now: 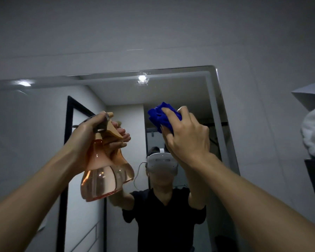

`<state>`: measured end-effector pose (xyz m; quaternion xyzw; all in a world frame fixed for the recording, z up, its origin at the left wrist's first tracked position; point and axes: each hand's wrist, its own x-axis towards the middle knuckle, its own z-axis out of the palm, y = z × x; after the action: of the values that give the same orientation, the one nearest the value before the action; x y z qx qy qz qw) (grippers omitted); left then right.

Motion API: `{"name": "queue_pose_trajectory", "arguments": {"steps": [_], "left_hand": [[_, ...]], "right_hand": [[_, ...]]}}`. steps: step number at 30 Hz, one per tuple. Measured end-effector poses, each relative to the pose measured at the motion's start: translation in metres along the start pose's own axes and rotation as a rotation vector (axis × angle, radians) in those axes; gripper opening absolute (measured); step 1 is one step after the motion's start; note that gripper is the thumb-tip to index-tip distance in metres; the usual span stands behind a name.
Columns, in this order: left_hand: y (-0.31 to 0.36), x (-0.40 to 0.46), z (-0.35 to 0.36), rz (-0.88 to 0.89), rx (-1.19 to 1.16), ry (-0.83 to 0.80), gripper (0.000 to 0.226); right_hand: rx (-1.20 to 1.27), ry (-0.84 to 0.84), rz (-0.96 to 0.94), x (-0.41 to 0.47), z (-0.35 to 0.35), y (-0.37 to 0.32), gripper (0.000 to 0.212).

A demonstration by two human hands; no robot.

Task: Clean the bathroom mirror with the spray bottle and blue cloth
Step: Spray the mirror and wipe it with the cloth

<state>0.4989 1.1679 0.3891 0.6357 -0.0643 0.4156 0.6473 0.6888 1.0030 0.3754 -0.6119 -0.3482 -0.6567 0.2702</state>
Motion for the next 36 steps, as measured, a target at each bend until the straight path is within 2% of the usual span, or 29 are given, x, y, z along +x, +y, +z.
{"name": "queue_pose_trajectory", "arguments": {"steps": [5, 12, 17, 25, 30, 36], "left_hand": [[0.013, -0.026, -0.03, 0.149, 0.187, 0.098, 0.033], [0.033, -0.038, -0.082, 0.189, 0.248, 0.095, 0.032], [0.041, -0.029, -0.116, 0.128, 0.217, 0.039, 0.039], [0.037, -0.012, -0.146, 0.029, 0.059, -0.032, 0.037], [0.038, 0.001, -0.145, 0.029, 0.043, -0.056, 0.04], [0.032, 0.012, -0.158, 0.006, 0.04, -0.035, 0.047]], "right_hand": [[-0.024, -0.035, 0.049, -0.009, -0.006, -0.006, 0.054], [-0.105, -0.039, 0.186, -0.018, -0.002, -0.015, 0.054], [-0.132, -0.007, 0.242, -0.021, 0.001, -0.017, 0.053], [-0.163, 0.027, 0.397, -0.027, 0.0, -0.031, 0.049], [-0.075, 0.073, 0.49, 0.025, 0.006, -0.066, 0.046], [-0.021, 0.014, 0.329, 0.126, 0.032, -0.133, 0.048]]}}
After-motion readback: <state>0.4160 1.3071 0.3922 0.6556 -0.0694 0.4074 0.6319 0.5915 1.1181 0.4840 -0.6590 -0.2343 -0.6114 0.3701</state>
